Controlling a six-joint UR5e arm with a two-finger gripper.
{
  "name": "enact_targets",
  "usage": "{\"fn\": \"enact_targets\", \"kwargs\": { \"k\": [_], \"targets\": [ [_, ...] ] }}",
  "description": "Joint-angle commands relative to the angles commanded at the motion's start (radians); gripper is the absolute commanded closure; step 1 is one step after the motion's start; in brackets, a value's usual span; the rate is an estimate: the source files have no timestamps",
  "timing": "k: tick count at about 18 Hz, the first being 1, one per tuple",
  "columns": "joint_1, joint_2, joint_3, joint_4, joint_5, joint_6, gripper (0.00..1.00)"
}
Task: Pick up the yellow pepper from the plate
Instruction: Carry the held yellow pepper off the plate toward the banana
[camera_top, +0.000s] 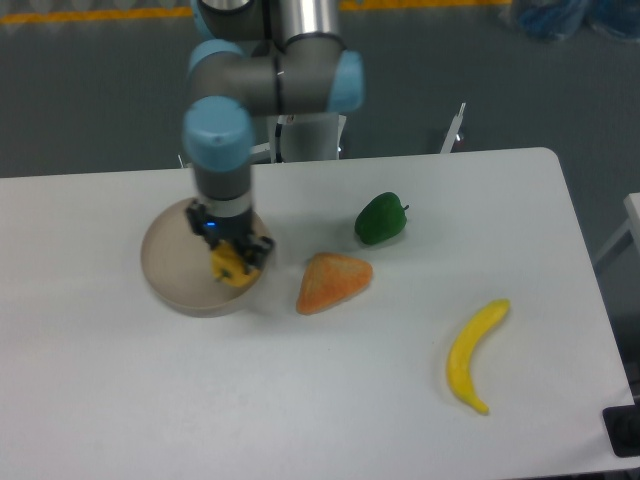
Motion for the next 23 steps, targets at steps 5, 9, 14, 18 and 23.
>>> {"fn": "enact_targets", "kwargs": {
  "k": [5, 9, 14, 18, 23],
  "targets": [
    [0.131, -0.069, 0.115, -0.040, -0.003, 0.112, 0.93],
    [0.212, -0.133, 0.183, -0.077, 0.000, 0.207, 0.93],
    [0.270, -0.253, 0.288, -0.077, 0.008, 0.319, 0.93],
    [0.270, -0.308, 0.341, -0.074, 0.095, 0.361, 0.93],
    [0.273, -0.342, 0.390, -0.072, 0.121, 0.558, 0.92]
  ]
}}
